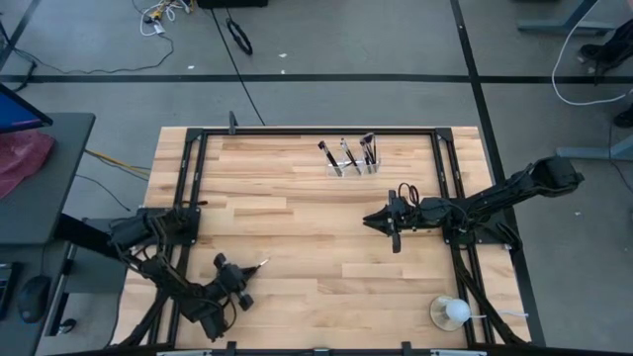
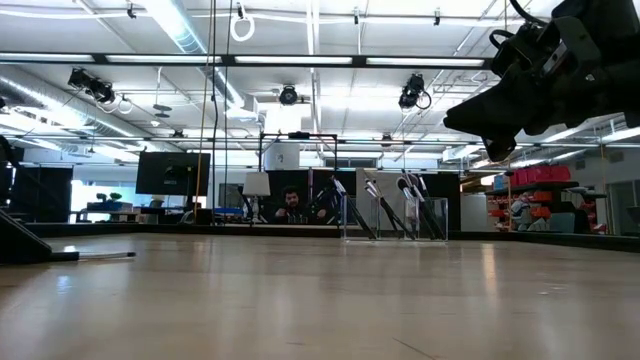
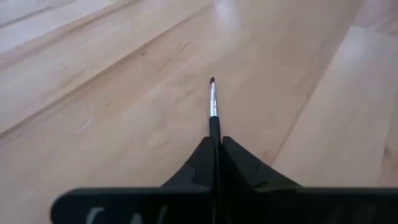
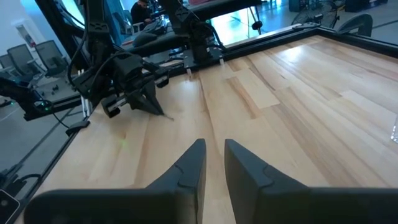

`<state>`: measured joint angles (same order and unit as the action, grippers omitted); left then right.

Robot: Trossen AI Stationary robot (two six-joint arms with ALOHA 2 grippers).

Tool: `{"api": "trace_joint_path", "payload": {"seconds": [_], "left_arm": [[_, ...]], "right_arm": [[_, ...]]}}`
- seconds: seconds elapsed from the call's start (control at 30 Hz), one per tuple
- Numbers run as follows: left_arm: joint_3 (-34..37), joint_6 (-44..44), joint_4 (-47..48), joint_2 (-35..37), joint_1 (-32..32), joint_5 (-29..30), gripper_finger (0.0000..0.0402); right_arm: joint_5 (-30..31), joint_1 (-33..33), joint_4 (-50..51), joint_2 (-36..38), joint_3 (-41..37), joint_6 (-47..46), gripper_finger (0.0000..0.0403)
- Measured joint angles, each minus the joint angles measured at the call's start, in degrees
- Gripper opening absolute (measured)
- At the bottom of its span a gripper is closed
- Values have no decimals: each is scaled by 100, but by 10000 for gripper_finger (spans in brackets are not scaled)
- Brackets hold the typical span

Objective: Put items in baskets/containers
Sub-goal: Put the black eyeshadow brush into the transparent organizer

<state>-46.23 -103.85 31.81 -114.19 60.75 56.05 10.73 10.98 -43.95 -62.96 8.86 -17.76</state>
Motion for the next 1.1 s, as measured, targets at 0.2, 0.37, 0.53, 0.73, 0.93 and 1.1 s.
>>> {"api": "trace_joint_path", "payload": {"seconds": [0.2,0.37,0.53,0.73,0.93,1.1], "left_arm": [[-63,-239,5,11,-232,35,15],[-298,-234,-37,4,-598,279,15],[-600,367,-216,14,-1091,832,14],[-1186,2008,-743,31,-1639,1256,14],[-1788,4834,-2120,43,-2318,40,14],[-1780,7598,-4394,57,-2922,-1075,14]], "right_arm": [[-1,1,21,0,0,0,58],[-3,0,49,0,0,23,58],[-1,1,420,-38,0,68,58],[-3,-2,748,-506,0,84,58],[-103,1,36,-1305,0,162,67],[-174,135,-836,-1987,0,536,103]]}}
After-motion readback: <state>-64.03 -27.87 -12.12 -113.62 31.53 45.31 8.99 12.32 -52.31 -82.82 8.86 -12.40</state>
